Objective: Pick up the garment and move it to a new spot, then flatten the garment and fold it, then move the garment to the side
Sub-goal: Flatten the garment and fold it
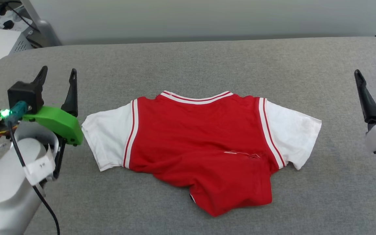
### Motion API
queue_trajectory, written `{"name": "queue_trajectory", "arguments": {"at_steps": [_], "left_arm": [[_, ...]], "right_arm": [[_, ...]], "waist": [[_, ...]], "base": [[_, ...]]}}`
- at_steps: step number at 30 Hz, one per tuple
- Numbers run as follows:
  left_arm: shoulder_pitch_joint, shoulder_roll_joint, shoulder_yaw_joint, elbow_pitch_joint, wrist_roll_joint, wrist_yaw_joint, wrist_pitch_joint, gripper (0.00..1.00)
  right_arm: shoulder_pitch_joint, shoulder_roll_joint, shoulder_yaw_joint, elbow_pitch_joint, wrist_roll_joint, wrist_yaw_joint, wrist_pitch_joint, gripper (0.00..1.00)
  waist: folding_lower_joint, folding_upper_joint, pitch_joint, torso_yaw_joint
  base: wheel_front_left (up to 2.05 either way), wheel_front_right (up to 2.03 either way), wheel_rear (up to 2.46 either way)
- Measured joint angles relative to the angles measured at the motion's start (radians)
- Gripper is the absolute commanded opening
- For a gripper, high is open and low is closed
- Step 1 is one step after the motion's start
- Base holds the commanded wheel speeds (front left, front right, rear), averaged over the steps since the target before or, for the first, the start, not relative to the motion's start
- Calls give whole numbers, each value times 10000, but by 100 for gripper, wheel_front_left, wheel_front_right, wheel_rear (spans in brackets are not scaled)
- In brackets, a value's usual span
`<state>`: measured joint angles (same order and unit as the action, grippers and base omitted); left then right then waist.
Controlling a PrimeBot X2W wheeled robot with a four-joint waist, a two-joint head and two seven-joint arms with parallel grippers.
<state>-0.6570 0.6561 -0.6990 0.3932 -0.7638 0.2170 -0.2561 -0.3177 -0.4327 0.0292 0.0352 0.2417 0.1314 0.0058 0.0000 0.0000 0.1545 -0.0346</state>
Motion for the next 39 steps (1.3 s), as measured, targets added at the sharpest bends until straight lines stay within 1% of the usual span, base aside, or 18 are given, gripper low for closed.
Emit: {"name": "queue_trajectory", "arguments": {"at_steps": [2,4,6,9,12,16,20,26,30,35,36,37,39], "left_arm": [[809,-25,667,-1035,569,502,0,100],[1479,-132,1258,-1783,1055,857,0,100],[2078,-401,1862,-2504,1590,1127,0,100],[2717,-823,2454,-3080,2257,1175,0,100],[3162,-1225,2894,-3289,2727,1160,0,100],[3405,-1684,3379,-3287,3179,825,0,100],[3414,-2082,3812,-3195,3624,380,0,100],[3414,-2658,4464,-3300,4207,-151,0,100],[3410,-2955,4807,-3221,4491,-472,0,100],[3391,-3239,5392,-3018,4886,-863,0,100],[3390,-3267,5515,-2976,4936,-943,0,100],[3388,-3294,5618,-2915,4982,-1043,0,100],[3375,-3342,5795,-2807,5095,-1216,0,100]], "right_arm": [[-438,-623,616,138,790,0,1164,100],[-832,-1289,1220,290,1599,0,2211,100],[-1179,-1960,1873,443,2456,0,3588,100],[-1534,-2721,2631,669,3685,0,5430,100],[-1865,-3189,3131,978,4376,0,6790,100],[-2329,-3283,3576,1521,4926,0,7839,100],[-2832,-3177,3933,2148,4911,0,7996,100],[-3257,-2541,4462,3101,5081,0,7634,100],[-3262,-2596,5202,3544,5102,0,7501,100],[-3301,-2771,5605,3722,5524,-12,6926,100],[-3305,-2796,5695,3743,5567,-12,6696,44],[-3310,-2830,5800,3733,5570,-12,6422,0],[-3322,-2842,5954,3726,5568,-12,5848,0]], "waist": [[0,0,42,115],[0,0,117,191],[0,0,214,275],[0,0,382,392],[0,0,582,512],[0,0,890,684],[0,0,1232,835],[0,0,1775,1085],[0,0,2029,1237],[0,0,2125,1281],[0,0,2099,1262],[0,0,2059,1234],[0,0,1963,1179]], "base": [[0,0,0],[0,0,0],[0,0,0],[0,0,0],[0,0,0],[0,0,0],[0,0,0],[0,0,0],[0,0,0],[0,0,0],[0,0,0],[0,0,0],[0,0,0]]}}
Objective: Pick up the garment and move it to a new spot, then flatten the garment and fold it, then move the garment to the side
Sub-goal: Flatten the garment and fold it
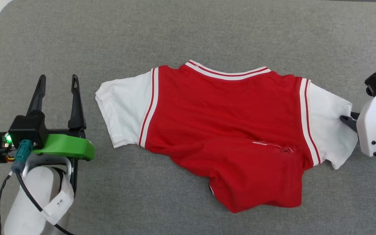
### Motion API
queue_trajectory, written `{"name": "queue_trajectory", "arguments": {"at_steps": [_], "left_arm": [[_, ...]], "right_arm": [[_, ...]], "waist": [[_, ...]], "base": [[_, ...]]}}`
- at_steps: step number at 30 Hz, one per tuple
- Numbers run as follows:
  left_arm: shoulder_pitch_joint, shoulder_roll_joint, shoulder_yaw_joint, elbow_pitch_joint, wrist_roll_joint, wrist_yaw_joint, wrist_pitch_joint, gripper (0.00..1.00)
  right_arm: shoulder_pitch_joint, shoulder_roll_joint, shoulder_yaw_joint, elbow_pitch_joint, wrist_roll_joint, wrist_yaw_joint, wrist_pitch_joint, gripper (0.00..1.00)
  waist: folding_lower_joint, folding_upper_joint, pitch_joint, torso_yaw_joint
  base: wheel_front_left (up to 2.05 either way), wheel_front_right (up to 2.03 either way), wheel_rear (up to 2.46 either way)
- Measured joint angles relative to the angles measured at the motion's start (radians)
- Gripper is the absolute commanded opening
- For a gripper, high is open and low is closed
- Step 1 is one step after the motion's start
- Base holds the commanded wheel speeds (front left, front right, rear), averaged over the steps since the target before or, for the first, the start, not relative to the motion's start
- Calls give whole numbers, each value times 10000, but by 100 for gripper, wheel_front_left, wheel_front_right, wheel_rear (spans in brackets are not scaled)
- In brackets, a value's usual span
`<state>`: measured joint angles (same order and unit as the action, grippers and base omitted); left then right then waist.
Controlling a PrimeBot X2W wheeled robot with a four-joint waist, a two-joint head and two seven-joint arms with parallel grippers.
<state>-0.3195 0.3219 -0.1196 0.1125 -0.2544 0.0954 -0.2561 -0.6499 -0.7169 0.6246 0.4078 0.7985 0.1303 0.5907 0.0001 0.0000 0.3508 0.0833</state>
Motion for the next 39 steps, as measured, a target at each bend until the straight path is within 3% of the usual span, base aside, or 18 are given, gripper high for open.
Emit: {"name": "queue_trajectory", "arguments": {"at_steps": [5,12,20,28,31,39], "left_arm": [[-293,35,456,222,257,-491,0,100],[-1388,803,343,871,368,-1459,130,100],[-3418,1607,-1175,1595,63,-2197,2548,100],[-5037,2932,-4660,1929,-3210,-2232,7292,100],[-5517,3237,-5436,1879,-4468,-2232,8537,100],[-6327,3655,-6826,2489,-6134,-2232,10140,100]], "right_arm": [[-38,-146,102,-84,58,10,-1430,0],[-82,-918,150,-755,105,12,-2351,0],[-41,-1313,-157,-1513,104,12,-2587,0],[116,-1243,-456,-1891,4,12,-2449,0],[117,-1162,-506,-2008,-59,12,-2328,0],[75,-1047,-617,-2242,-213,12,-2025,0]], "waist": [[0,0,-316,-140],[0,0,-691,-440],[0,0,-651,-845],[0,0,-328,-1087],[-1,0,-182,-1159],[-1,0,237,-1366]], "base": [[0,0,0],[0,0,0],[0,0,0],[0,0,0],[0,0,0],[0,0,0]]}}
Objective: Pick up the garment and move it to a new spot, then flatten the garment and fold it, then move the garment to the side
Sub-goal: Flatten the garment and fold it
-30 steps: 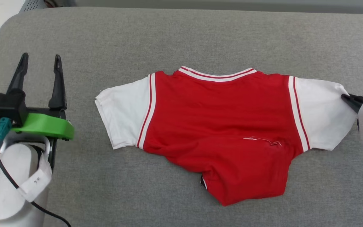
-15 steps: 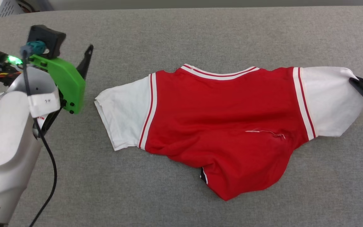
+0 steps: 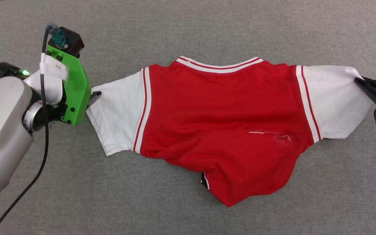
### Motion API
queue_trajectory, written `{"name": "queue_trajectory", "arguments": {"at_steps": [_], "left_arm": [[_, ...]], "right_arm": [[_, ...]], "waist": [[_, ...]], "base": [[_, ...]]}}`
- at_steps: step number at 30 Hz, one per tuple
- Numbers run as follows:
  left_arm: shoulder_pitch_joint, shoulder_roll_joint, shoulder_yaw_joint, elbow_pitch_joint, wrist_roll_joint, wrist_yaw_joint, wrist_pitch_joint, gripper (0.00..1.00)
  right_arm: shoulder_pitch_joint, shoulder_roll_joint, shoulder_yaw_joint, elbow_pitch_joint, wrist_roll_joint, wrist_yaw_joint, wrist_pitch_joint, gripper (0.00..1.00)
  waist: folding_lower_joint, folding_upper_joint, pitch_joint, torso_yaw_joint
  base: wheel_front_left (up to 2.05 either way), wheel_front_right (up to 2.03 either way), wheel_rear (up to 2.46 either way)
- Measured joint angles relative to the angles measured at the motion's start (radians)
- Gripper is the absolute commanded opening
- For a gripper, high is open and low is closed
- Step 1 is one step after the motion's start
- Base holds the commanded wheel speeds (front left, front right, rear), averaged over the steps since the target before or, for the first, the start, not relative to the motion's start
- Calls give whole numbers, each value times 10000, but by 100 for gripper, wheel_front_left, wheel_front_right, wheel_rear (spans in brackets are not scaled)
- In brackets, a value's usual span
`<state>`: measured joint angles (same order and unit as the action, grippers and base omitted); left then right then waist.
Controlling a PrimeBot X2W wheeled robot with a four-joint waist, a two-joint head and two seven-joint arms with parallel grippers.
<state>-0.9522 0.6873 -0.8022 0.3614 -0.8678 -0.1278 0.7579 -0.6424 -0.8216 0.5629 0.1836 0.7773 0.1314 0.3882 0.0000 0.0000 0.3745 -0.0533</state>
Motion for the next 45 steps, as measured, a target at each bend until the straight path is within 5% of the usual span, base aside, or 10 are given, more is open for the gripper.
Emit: {"name": "queue_trajectory", "arguments": {"at_steps": [14,15,16,21,22,31,45], "left_arm": [[-511,86,-1427,1544,-1051,0,84,100],[-551,94,-1528,1542,-1087,0,56,40],[-571,96,-1636,1544,-1129,2,-29,0],[-639,94,-2207,1473,-1175,0,-993,0],[-641,102,-2416,1419,-1089,-2,-1962,0],[-1432,604,-2368,453,-472,-2,-4744,0],[-2269,978,-1496,-941,341,782,-6738,0]], "right_arm": [[-369,295,337,-21,-67,0,117,0],[-384,295,355,-2,-67,0,104,0],[-399,295,382,31,-67,0,73,0],[-476,334,552,163,-38,0,-104,0],[-571,313,573,267,-31,0,-372,0],[-686,19,209,468,-25,0,-1402,0],[-2159,-324,-715,345,-688,0,-2525,0]], "waist": [[0,0,575,-431],[0,0,568,-424],[0,0,556,-411],[0,0,394,-342],[0,0,184,-297],[0,0,-714,-71],[0,0,-1891,318]], "base": [[0,0,0],[0,0,0],[0,0,0],[0,0,0],[0,0,0],[0,0,0],[0,0,0]]}}
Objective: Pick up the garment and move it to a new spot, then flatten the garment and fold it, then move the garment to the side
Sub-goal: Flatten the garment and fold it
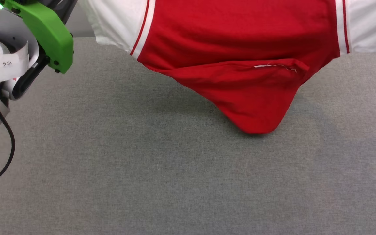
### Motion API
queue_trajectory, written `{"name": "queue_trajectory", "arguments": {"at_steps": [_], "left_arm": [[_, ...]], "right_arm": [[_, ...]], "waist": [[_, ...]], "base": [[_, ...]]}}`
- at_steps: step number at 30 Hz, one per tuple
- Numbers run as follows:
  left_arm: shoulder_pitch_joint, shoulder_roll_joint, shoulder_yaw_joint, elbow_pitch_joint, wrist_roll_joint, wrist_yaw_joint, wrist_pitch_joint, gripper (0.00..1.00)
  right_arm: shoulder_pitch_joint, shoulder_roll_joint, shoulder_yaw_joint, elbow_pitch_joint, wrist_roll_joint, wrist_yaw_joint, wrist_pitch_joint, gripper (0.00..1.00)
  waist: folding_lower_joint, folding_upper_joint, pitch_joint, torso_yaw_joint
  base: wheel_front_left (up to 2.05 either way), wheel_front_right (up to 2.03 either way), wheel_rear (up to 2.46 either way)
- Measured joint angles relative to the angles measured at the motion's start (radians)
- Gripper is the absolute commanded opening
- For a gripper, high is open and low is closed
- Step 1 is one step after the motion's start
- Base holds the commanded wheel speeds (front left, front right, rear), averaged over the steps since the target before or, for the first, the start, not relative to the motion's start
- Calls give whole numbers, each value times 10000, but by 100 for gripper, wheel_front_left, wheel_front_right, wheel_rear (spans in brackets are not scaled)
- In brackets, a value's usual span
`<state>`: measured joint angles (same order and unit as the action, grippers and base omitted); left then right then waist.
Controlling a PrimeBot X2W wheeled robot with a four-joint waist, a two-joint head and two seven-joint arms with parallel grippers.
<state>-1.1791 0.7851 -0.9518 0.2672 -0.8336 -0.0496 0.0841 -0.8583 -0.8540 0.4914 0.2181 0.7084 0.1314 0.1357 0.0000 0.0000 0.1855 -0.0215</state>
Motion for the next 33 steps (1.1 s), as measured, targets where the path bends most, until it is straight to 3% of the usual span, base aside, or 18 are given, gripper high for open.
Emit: {"name": "queue_trajectory", "arguments": {"at_steps": [5,14,23,33], "left_arm": [[-470,-159,155,31,77,107,-132,0],[-2259,-1147,422,1039,577,77,-410,0],[-5028,-2096,621,2913,1271,-318,-949,0],[-7672,-2750,930,4928,1666,-617,-1956,0]], "right_arm": [[-827,148,-15,33,-136,0,-6,0],[-3067,677,656,788,-675,0,130,0],[-6234,1473,1058,2642,-1536,0,-240,0],[-9354,2598,928,5195,-2602,0,-1674,0]], "waist": [[0,0,-48,30],[0,0,623,-74],[0,0,1740,-254],[1,0,2926,-485]], "base": [[0,0,0],[0,0,0],[0,0,0],[0,0,0]]}}
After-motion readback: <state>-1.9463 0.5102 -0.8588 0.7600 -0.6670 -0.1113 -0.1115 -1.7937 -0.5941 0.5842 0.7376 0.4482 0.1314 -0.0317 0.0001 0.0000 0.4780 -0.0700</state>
